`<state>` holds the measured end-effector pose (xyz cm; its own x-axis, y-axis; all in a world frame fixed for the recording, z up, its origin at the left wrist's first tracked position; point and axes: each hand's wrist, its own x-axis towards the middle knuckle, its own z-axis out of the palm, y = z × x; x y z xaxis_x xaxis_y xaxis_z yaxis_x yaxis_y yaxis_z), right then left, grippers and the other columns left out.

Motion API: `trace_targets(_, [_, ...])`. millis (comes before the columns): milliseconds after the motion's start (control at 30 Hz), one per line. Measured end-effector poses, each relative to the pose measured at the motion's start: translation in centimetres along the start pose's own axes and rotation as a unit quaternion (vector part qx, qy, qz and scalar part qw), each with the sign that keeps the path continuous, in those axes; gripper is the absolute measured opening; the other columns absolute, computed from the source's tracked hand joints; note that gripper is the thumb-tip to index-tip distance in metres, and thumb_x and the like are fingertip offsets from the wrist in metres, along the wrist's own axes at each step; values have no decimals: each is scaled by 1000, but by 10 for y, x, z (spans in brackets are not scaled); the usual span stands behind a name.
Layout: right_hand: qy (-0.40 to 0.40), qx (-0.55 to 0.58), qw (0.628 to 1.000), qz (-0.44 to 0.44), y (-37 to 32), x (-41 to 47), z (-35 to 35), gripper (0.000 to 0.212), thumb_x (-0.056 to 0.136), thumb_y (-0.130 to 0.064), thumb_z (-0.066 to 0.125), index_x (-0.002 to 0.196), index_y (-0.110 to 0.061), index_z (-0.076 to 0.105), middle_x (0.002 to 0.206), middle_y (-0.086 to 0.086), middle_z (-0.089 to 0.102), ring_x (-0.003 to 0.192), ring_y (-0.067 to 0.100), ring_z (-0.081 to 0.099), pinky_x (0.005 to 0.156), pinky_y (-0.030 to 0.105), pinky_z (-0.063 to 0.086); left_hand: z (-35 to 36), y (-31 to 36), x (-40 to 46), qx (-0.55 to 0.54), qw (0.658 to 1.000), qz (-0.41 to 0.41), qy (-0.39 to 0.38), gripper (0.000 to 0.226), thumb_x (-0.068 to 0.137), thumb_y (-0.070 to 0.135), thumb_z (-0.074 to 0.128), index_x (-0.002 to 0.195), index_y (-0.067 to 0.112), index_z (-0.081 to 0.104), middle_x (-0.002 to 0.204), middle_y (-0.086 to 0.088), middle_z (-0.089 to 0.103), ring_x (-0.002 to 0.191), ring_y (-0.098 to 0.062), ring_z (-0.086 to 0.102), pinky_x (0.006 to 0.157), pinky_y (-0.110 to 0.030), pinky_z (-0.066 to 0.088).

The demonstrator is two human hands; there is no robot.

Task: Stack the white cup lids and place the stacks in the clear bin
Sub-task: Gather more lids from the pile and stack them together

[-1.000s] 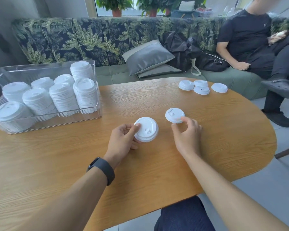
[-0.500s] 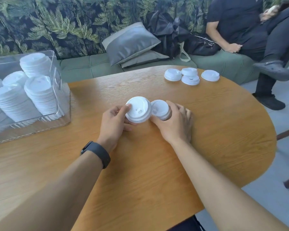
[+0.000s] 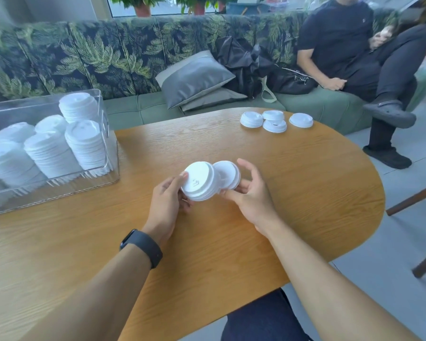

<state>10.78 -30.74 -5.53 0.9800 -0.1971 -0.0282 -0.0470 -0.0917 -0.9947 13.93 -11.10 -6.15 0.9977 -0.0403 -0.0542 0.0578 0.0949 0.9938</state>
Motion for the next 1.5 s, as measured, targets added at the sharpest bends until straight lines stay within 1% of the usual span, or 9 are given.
trace_targets(233, [-65, 68, 994, 47, -8, -29, 21, 52, 86, 4, 62, 128, -27, 65, 87, 2, 75, 65, 9, 59, 65, 22, 47, -24, -2, -43, -9, 1000, -12, -8, 37, 104, 36, 61, 108, 0, 68, 66, -1, 54, 56, -18, 45, 49, -27, 37])
trace_targets(467, [-115, 47, 991, 46, -13, -53, 36, 49, 94, -1, 51, 133, -27, 67, 113, 5, 74, 76, 7, 62, 63, 22, 51, -32, 3, -73, 39, 999, 10, 20, 35, 106, 40, 55, 114, 7, 67, 64, -7, 62, 49, -19, 53, 52, -31, 47])
trace_targets(633, [-121, 46, 991, 32, -11, -53, 39, 34, 107, -19, 41, 122, -34, 69, 114, 9, 76, 86, 14, 65, 65, 25, 51, -31, 4, -80, 63, 998, 15, 27, 30, 105, 41, 56, 112, 13, 66, 67, -12, 71, 48, -20, 59, 50, -27, 51])
trace_targets(767, [-112, 13, 994, 7, -11, -56, 43, 34, 97, -48, 65, 125, -30, 71, 99, -6, 78, 78, 3, 64, 63, 22, 49, -27, 3, -78, 76, 996, 19, 47, 28, 101, 40, 63, 113, 15, 65, 66, -7, 70, 46, -18, 59, 48, -27, 52])
trace_targets(933, [-82, 7, 997, 0, -6, -55, 49, 22, 96, -34, 70, 117, -31, 75, 87, -9, 76, 69, 4, 59, 59, 22, 47, -29, 0, -77, 92, 994, 27, 46, 30, 100, 40, 65, 117, 15, 65, 82, -11, 67, 46, -12, 56, 45, -26, 47])
trace_targets(1100, [-82, 21, 996, 20, -5, -52, 46, 24, 94, -35, 72, 114, -23, 75, 88, -7, 75, 70, 6, 58, 58, 22, 45, -32, 7, -80, 85, 996, 11, 22, 29, 98, 41, 68, 115, 17, 67, 75, -17, 67, 47, -17, 59, 48, -30, 50])
trace_targets(1267, [-114, 34, 992, 39, -8, -48, 53, 29, 93, -43, 72, 109, -21, 80, 81, -5, 68, 69, 8, 52, 56, 24, 39, -51, 15, -88, 134, 991, 18, -10, 28, 98, 48, 65, 114, 24, 69, 89, -9, 76, 67, -29, 74, 63, -45, 64])
trace_targets(1367, [-127, 53, 989, 52, -10, -49, 74, 32, 91, -46, 73, 113, -23, 78, 82, -5, 66, 69, 9, 51, 54, 25, 37, -71, 19, -93, 184, 981, 57, -4, 25, 98, 46, 64, 116, 29, 66, 110, 6, 72, 80, -12, 73, 60, -28, 61])
trace_targets(1500, [-135, 66, 986, 66, -15, -51, 118, 42, 84, -50, 78, 115, -22, 73, 85, -2, 66, 70, 16, 56, 52, 27, 38, -116, 22, -97, 325, 931, 164, -24, 67, 85, 64, 72, 143, 36, 51, 139, 23, 50, 114, 3, 61, 76, -22, 59])
